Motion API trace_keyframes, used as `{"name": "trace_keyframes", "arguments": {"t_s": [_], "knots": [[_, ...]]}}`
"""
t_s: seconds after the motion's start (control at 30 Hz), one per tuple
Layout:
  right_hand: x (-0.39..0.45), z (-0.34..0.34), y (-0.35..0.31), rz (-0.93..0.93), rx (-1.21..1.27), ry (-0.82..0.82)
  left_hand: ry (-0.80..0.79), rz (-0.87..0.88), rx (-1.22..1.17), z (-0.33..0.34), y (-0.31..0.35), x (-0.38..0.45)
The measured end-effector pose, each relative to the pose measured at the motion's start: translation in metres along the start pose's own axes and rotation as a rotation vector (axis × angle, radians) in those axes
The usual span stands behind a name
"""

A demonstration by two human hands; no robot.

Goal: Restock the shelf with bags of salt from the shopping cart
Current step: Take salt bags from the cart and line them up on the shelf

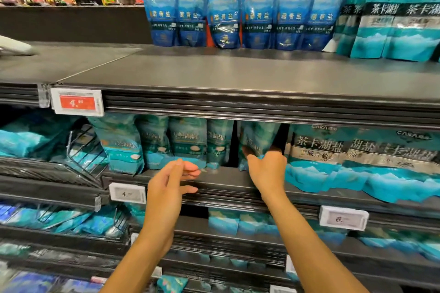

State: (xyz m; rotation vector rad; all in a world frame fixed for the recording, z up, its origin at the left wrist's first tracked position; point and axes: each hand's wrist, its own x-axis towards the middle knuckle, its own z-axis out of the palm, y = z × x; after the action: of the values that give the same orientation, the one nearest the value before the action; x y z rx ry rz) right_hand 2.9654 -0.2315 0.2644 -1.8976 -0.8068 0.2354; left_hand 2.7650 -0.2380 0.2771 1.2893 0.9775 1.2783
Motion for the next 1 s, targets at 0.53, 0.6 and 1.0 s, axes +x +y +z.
{"name": "trace_keyframes", "arguments": {"t_s": [0.53, 0.6, 1.0], "knots": [[0.047, 0.025, 0.015, 0.145, 0.265, -0.416, 0.004, -0.071, -0.081, -0.023, -0.003, -0.002], [0.039, 0.021, 0.016, 0.161, 0.234, -0.390, -0.019, -0.073, -0.086, -0.024, -0.002, -0.005], [-0.099, -0.045, 0.041, -0.227, -0.010, -0.114, -0.298, -0.099, -0.117, 0.010, -0.022, -0.034]]}}
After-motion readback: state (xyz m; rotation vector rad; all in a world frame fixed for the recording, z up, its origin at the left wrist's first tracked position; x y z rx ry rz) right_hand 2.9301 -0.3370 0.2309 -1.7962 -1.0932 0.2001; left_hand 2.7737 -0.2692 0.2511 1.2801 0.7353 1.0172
